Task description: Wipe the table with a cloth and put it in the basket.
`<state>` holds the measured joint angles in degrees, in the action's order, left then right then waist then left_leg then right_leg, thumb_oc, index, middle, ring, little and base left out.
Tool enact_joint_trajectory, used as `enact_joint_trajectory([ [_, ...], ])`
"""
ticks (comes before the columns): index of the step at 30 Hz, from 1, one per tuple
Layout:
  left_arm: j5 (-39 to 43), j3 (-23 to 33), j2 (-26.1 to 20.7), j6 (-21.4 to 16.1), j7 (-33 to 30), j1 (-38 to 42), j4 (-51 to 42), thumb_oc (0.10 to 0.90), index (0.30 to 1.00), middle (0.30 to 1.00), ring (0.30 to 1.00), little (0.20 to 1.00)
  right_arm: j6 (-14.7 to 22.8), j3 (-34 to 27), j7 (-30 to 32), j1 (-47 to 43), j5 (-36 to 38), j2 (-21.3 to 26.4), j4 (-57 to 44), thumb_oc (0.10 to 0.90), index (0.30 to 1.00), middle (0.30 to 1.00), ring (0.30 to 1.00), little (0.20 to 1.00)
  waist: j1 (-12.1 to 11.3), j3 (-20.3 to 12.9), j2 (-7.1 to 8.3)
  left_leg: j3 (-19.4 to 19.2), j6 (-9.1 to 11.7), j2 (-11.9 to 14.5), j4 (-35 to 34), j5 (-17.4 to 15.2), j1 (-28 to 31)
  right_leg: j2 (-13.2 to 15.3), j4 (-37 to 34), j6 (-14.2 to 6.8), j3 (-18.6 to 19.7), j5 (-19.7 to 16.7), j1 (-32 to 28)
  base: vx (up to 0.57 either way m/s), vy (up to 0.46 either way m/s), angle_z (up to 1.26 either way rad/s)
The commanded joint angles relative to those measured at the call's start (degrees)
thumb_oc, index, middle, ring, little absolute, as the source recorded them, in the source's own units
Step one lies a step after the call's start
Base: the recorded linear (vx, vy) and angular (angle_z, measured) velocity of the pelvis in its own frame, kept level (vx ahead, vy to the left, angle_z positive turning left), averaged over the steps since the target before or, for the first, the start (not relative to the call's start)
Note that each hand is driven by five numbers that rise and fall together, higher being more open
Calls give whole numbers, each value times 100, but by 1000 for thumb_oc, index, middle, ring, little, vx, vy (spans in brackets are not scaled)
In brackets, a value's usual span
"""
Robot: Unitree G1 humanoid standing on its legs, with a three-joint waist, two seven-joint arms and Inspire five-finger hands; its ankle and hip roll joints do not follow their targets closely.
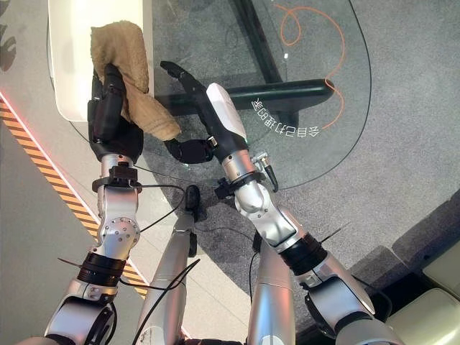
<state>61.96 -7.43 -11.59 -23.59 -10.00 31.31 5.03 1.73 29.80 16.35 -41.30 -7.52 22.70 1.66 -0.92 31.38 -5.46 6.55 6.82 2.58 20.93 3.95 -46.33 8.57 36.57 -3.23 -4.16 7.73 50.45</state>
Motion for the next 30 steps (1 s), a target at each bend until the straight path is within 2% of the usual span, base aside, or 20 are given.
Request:
enact_joint_trajectory([
  [1,-457,498,-90,-853,237,687,-881,100,300,300,300,200,515,-285,381,-668,-309,-270,-406,800,900,900,900,900,-94,-159,126,-637,-672,-720,175,-474,150,-645,-689,121,-204,-267,-227,0,0,0],
  [7,-544,548,-117,-888,232,675,-818,100,300,300,300,200,447,-467,777,-576,-485,-125,-225,800,900,900,900,900,-63,-159,137,-650,-670,-700,135,-470,169,-648,-715,106,-193,-280,-234,0,0,0],
  [18,-613,660,-250,-965,162,580,-815,100,300,300,300,200,560,-994,1357,-204,-644,148,-82,800,900,900,900,900,50,-159,175,-659,-683,-659,91,-498,206,-686,-749,67,-131,-312,-244,0,0,0],
  [30,-491,804,-465,-1052,375,566,-628,100,300,300,300,200,530,-1658,2653,194,-365,534,719,800,900,900,900,900,174,-159,203,-691,-669,-600,24,-530,262,-724,-848,38,-32,-342,-306,0,0,0],
])
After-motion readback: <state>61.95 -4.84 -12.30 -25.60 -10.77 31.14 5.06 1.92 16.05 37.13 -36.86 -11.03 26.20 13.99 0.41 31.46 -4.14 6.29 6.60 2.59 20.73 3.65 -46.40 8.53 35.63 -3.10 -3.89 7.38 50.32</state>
